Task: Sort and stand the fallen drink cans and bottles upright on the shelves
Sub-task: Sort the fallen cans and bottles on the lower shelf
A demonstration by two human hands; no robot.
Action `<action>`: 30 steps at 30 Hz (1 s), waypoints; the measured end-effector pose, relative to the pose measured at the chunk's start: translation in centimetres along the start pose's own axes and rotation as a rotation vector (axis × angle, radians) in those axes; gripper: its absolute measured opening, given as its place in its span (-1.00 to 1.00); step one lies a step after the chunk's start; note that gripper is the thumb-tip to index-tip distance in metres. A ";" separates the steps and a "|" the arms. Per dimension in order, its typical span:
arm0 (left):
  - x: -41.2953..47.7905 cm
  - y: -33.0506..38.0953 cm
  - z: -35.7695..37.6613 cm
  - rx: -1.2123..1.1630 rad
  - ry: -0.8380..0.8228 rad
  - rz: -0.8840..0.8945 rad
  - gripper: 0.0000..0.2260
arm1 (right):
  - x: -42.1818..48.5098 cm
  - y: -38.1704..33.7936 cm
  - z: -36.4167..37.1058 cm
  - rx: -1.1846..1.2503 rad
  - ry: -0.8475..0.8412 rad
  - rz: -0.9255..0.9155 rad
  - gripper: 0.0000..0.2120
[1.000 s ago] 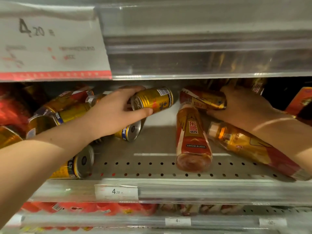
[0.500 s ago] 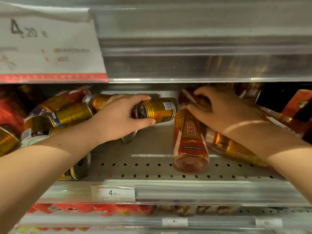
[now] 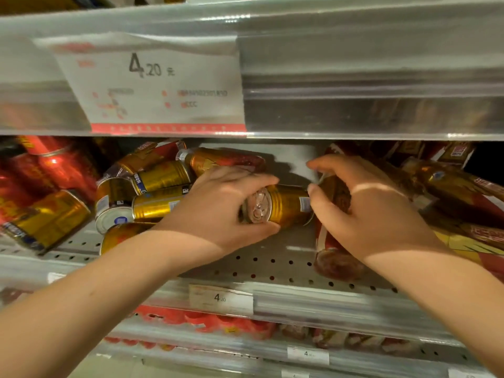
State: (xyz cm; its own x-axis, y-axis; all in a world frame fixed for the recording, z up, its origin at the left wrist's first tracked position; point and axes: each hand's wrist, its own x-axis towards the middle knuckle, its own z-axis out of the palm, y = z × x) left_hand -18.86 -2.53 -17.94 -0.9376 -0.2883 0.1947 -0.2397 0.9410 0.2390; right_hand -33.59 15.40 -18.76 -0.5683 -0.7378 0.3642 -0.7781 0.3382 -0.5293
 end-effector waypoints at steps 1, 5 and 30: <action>-0.9 -0.6 -0.5 -0.064 -0.032 -0.016 -0.34 | 0.2 -0.3 0.1 0.015 -0.003 -0.011 -0.62; -4.0 -2.9 -1.9 -0.295 -0.153 -0.058 -0.36 | 1.2 -1.3 1.9 0.070 -0.020 -0.018 -0.62; -7.0 -8.0 -3.7 -0.227 0.091 -0.099 -0.66 | 5.9 -5.3 6.5 0.096 -0.185 -0.105 -0.72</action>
State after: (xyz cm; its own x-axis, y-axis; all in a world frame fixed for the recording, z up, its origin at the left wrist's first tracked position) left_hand -9.50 -8.67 -17.69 -0.8833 -0.4013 0.2425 -0.2564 0.8465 0.4667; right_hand -31.06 5.47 -18.74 -0.4203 -0.8636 0.2785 -0.7962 0.2037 -0.5697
